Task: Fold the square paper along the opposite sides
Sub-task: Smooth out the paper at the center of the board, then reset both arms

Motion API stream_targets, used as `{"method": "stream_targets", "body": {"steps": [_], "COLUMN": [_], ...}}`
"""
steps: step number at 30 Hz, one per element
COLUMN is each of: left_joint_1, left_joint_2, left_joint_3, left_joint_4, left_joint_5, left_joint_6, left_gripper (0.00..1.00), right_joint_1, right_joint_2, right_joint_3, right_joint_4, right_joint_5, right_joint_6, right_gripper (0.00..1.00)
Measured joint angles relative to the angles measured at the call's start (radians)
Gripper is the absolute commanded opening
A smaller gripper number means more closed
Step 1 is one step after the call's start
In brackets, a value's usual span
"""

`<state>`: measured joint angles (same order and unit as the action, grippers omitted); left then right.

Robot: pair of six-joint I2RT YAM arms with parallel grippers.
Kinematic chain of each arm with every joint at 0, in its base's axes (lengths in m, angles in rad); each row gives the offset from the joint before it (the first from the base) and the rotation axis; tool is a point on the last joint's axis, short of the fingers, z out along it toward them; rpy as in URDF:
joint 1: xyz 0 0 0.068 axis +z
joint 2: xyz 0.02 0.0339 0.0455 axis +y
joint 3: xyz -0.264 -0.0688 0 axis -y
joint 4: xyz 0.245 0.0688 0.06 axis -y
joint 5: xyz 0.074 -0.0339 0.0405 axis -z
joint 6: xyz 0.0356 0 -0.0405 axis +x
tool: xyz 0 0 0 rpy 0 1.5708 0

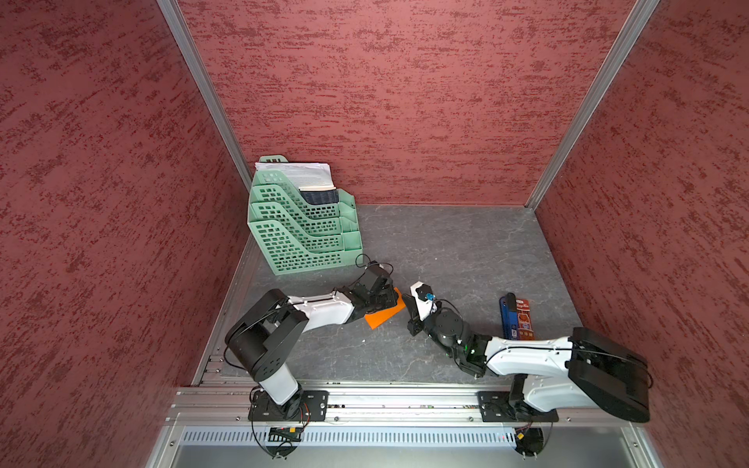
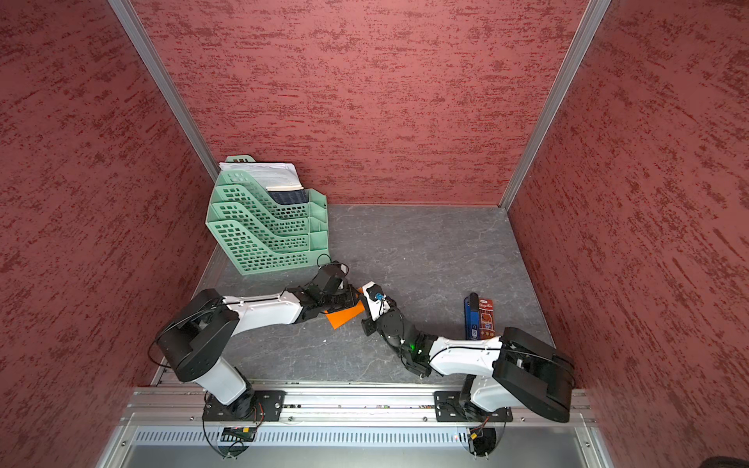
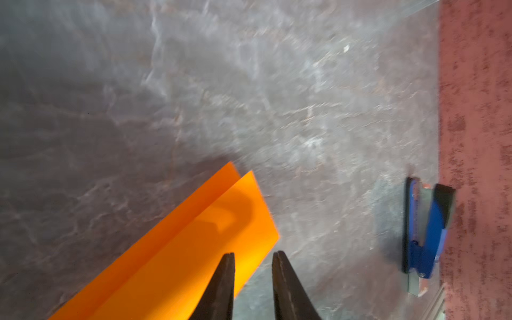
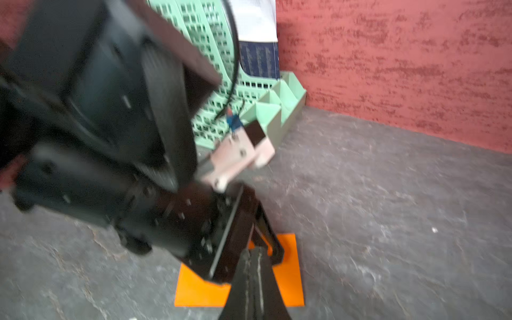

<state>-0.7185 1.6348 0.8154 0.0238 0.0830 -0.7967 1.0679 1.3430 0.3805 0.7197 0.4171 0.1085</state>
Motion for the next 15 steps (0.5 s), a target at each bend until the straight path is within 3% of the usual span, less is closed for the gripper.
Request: {"method": "stream_targets", "body": {"steps": [10,13,14,15], "left_joint_1": [-0.022,-0.029,-0.032,-0.038], "left_joint_2": [-0.048,-0.069,-0.09,-0.124], "left_joint_3": [0.132,0.135,0.132,0.126], "left_joint_4": [-0.096,-0.13,-0.14,-0.147], "left_joint_5": [-0.04,-0.069,-0.09,-0.122], "left_joint_6": [0.054,0.092,0.116,0.144], "left_gripper": [0.35,0.45,0.51,0.62], "right_joint_1": [-0.007,-0.011,-0.011,-0.011], "right_joint_2": [0.018,0.002,-0.017,-0.043], "right_joint_3": [-0.026,-0.03,-0.03,-0.029], "right_joint_4": [-0.01,-0.019,-0.033,-0.047], "right_joint_5": [-0.001,0.005,0.016,0.035], "right_joint_6": [0.015,0.003,-0.011,-0.029], "right_gripper": [0.0,0.0,0.05,0.25]}}
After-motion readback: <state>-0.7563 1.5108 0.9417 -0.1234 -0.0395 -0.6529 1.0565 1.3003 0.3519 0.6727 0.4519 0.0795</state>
